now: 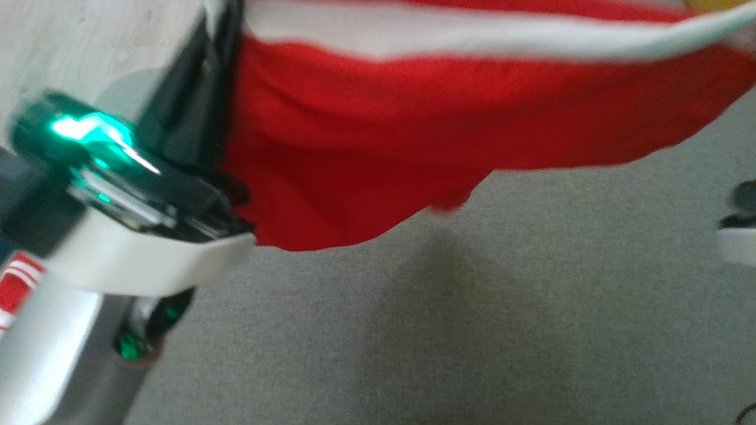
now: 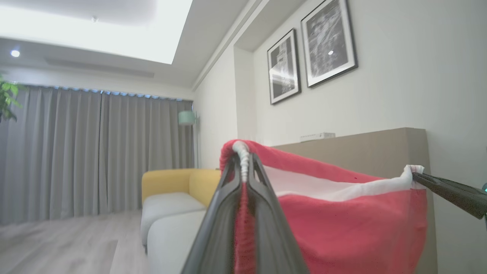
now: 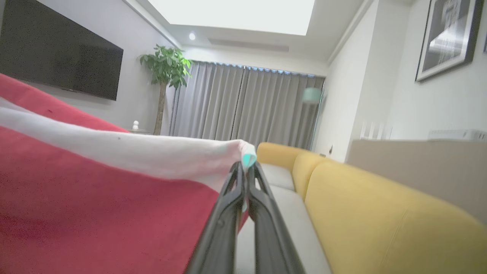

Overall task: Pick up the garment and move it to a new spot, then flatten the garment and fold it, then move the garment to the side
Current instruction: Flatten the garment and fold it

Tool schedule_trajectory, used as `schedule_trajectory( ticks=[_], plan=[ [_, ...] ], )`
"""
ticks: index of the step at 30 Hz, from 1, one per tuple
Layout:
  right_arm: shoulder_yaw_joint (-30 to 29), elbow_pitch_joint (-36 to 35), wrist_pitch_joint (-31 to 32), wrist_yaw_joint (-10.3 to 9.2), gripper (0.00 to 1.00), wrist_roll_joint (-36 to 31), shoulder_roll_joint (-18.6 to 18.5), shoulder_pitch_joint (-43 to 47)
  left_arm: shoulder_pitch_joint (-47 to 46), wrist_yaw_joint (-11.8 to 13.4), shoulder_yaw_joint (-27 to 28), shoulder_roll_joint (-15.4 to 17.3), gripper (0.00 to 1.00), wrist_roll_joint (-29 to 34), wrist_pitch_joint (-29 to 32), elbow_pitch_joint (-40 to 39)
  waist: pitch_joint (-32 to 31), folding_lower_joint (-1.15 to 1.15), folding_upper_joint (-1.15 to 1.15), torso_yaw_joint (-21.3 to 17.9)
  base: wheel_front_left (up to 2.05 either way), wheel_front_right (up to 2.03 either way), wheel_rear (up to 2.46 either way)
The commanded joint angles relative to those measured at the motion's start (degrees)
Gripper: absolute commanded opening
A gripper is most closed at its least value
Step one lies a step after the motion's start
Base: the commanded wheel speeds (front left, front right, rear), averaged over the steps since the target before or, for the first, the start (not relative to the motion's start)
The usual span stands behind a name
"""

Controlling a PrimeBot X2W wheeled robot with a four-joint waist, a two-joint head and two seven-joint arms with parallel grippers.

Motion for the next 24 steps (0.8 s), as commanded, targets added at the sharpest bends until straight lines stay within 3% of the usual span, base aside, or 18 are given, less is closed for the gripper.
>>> schedule_trajectory(
  ticks=[1, 5, 10, 16, 24],
  plan=[
    [0.1, -3.4, 1.1, -0.03, 0.00, -0.4, -1.6, -3.3, -3.8, 0.5, 3.4, 2.4, 0.00, 0.5, 0.8, -2.3, 0.0, 0.01, 0.00, -0.3, 0.00, 0.00, 0.00],
    [-1.6, -7.4, 4.5, -0.03, 0.00, 0.2, -2.4, -7.0, -7.0, 0.5, 4.4, 3.4, 0.00, -0.3, 3.5, -3.1, 0.9, 0.01, 0.00, -1.0, 0.00, 0.00, 0.00],
    [-1.1, -3.8, 7.7, -0.03, 0.00, 2.3, -1.6, -11.7, -10.1, -0.7, 3.9, 0.6, 0.00, -4.3, 4.1, 2.4, 3.5, 0.01, 0.00, -1.6, 0.00, 0.00, 0.00],
    [0.3, 10.1, 6.1, -0.03, 0.00, 5.8, 1.3, -20.3, -17.1, -3.8, 2.5, -4.5, 0.00, -6.2, 0.8, 20.8, 7.4, 0.01, 0.00, -2.6, 0.00, 0.00, 0.00],
    [4.3, 33.5, -2.9, -0.03, 0.00, 6.3, 5.8, -41.8, -33.9, -8.0, 3.8, -10.7, 0.00, -3.4, -14.3, 50.5, 10.7, 0.01, 0.00, -6.2, 0.00, 0.00, 0.00]
  ],
)
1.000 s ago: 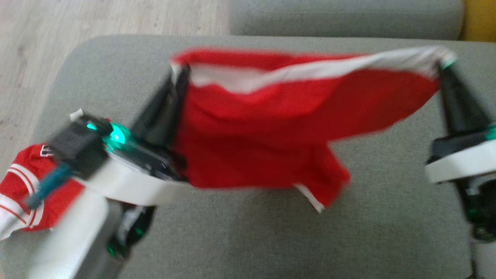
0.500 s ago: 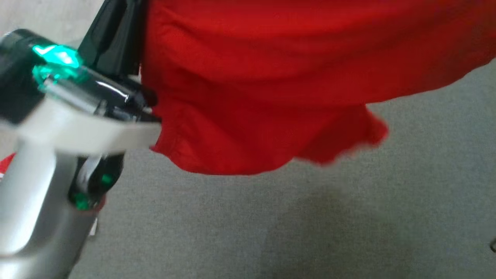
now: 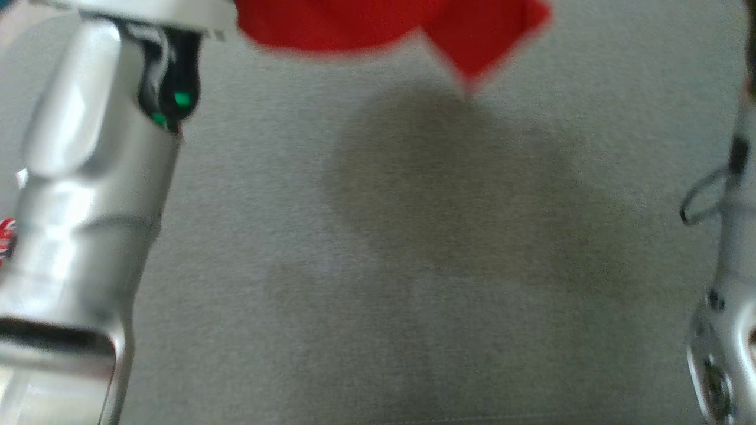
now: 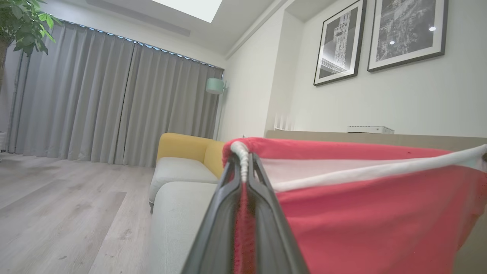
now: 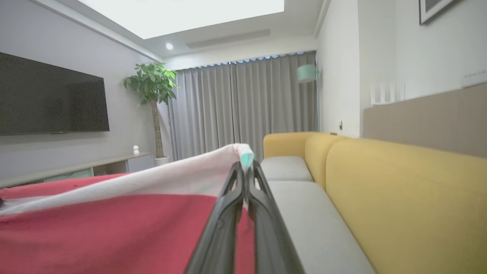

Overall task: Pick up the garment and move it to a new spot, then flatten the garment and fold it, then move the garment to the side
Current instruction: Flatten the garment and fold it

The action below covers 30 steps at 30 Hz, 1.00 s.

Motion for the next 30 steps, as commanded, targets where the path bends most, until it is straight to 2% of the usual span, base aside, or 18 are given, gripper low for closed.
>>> schedule_trajectory(
  ticks=[1, 5, 8, 11, 16, 19, 23, 27, 30],
  plan=[
    [1.5, 0.3, -1.3, -0.03, 0.00, 0.1, 1.3, -3.0, -3.4, -0.2, 2.8, 1.3, 0.00, 0.5, -1.2, 0.9, 1.0, -0.02, 0.00, -1.5, 0.00, 0.00, 0.00],
    [5.6, 10.9, -5.8, -0.03, 0.00, 0.9, 3.3, -6.6, -5.3, -0.9, 5.2, -0.4, 0.00, -0.7, -2.9, 13.4, 1.4, -0.02, 0.00, -3.4, 0.00, 0.00, 0.00],
    [8.9, 19.1, -8.5, -0.03, 0.00, 3.5, 4.2, -4.6, -3.1, -1.2, 4.2, -1.6, 0.00, -0.1, -3.1, 22.8, 1.6, -0.02, 0.00, -4.3, 0.00, 0.00, 0.00],
    [12.4, 26.7, -10.4, -0.03, 0.00, 6.5, 4.5, -0.6, -0.1, -1.6, 4.5, -4.3, 0.00, -2.5, -2.1, 31.4, 2.0, -0.02, 0.00, -4.4, 0.00, 0.00, 0.00],
    [17.1, 34.3, -14.3, -0.03, 0.00, 10.7, 4.6, 6.8, 5.3, -2.4, 3.7, -7.2, 0.00, -5.8, -1.5, 37.8, 2.4, -0.02, 0.00, -3.4, 0.00, 0.00, 0.00],
    [18.9, 34.9, -16.7, -0.03, 0.00, 12.7, 4.1, 11.9, 9.5, -2.5, 0.9, -7.9, 0.00, -6.5, -2.5, 35.4, 1.7, -0.02, 0.00, -2.7, 0.00, 0.00, 0.00],
    [20.6, 30.8, -19.1, -0.03, 0.00, 13.7, 0.9, 20.0, 17.4, -2.5, -4.1, -8.0, 0.00, -6.7, -3.2, 26.6, -0.3, -0.02, 0.00, -1.7, 0.00, 0.00, 0.00],
    [18.8, 22.2, -19.0, -0.03, 0.00, 13.1, -2.6, 30.0, 26.6, -2.5, -4.3, -5.0, 0.00, -4.7, -3.3, 14.9, -3.3, -0.02, 0.00, -0.8, 0.00, 0.00, 0.00],
    [14.9, 12.7, -15.9, -0.03, 0.00, 11.4, -4.6, 38.9, 34.5, -2.0, -3.2, -2.8, 0.00, -2.9, -3.3, 5.3, -5.6, -0.02, 0.00, -0.1, 0.00, 0.00, 0.00]
  ],
)
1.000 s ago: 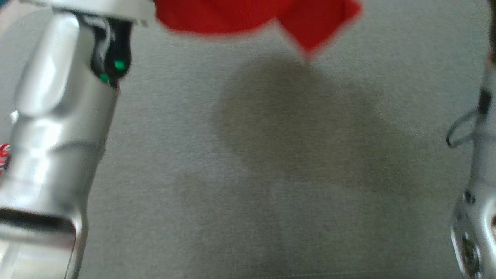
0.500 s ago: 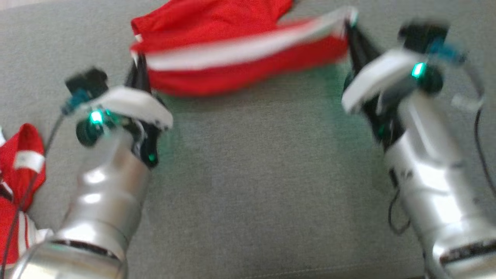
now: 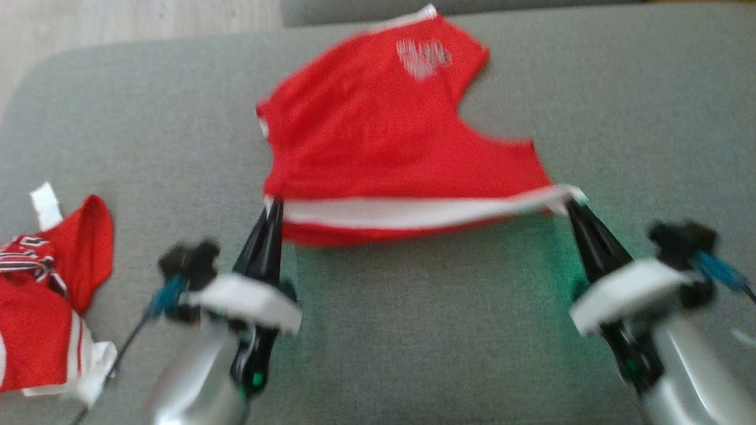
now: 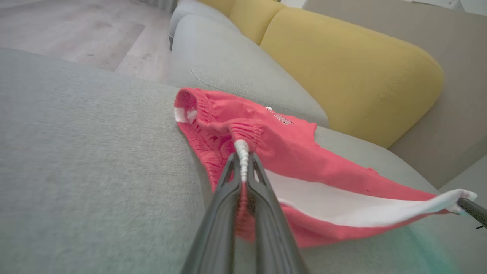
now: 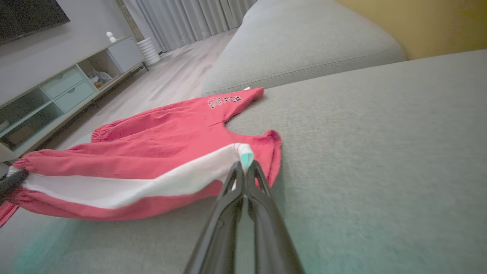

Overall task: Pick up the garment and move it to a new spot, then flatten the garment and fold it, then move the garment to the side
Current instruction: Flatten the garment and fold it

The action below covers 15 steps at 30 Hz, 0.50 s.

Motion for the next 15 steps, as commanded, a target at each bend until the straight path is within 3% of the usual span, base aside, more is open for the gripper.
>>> schedule_trajectory(
  ticks=[1, 4, 9, 15],
  plan=[
    [-0.8, -5.5, 1.9, -0.03, 0.00, -1.0, -1.0, 2.8, 1.5, 0.9, 2.5, 2.1, 0.00, 0.5, -0.7, -4.8, -2.4, 0.01, 0.00, 0.9, 0.00, 0.00, 0.00],
    [-5.8, -17.4, 9.0, -0.03, 0.00, -3.7, -0.7, 11.6, 9.0, 3.8, 2.9, 5.0, 0.00, 0.5, 0.3, -15.5, -4.1, 0.01, 0.00, 1.0, 0.00, 0.00, 0.00],
    [-12.7, -36.4, 22.2, -0.03, 0.00, -7.7, 2.9, 23.1, 20.8, 10.4, 3.4, 8.9, 0.00, -1.3, 7.3, -36.4, -5.5, 0.01, 0.00, 0.7, 0.00, 0.00, 0.00],
    [-16.0, -48.4, 31.8, -0.03, 0.00, -9.7, 5.2, 27.3, 28.4, 15.1, 2.2, 10.6, 0.00, -3.8, 14.1, -53.5, -5.2, 0.01, 0.00, 0.5, 0.00, 0.00, 0.00]
  ],
)
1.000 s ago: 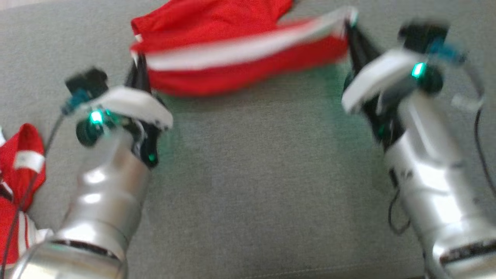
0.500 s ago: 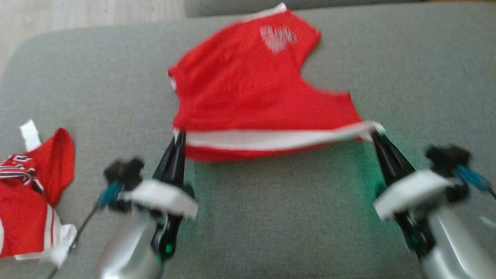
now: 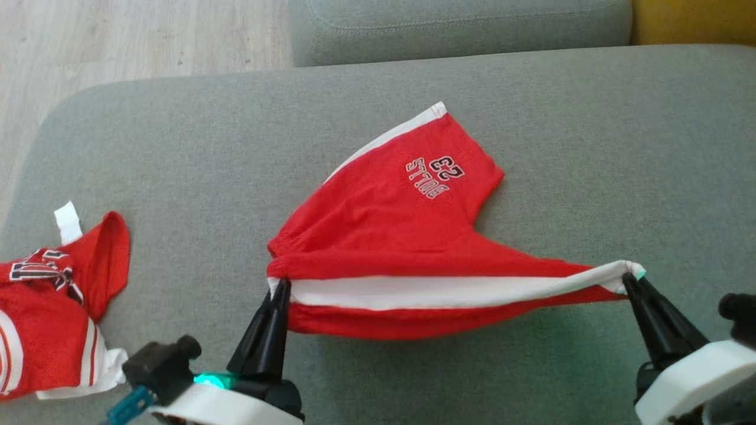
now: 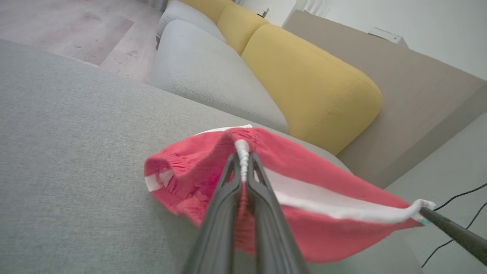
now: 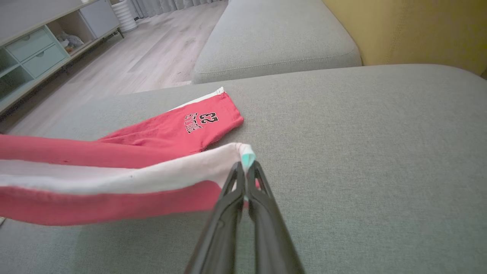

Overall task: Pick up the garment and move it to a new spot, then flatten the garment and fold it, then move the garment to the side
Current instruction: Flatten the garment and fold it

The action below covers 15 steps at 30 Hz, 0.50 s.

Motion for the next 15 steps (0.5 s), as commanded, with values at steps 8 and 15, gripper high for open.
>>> schedule_trajectory(
  ticks=[8, 15],
  plan=[
    [0.2, 5.0, -0.2, -0.03, 0.00, 2.3, -2.9, -13.2, -8.7, -2.1, 3.7, -0.7, 0.00, -5.3, 2.6, 1.7, 5.7, 0.01, 0.00, 2.5, 0.00, 0.00, 0.00],
    [4.0, 21.4, -5.6, -0.03, 0.00, 5.7, -6.9, -31.8, -19.4, -6.6, 5.5, -4.9, 0.00, -9.9, 2.1, 12.1, 12.7, 0.01, 0.00, 6.2, 0.00, 0.00, 0.00]
  ],
)
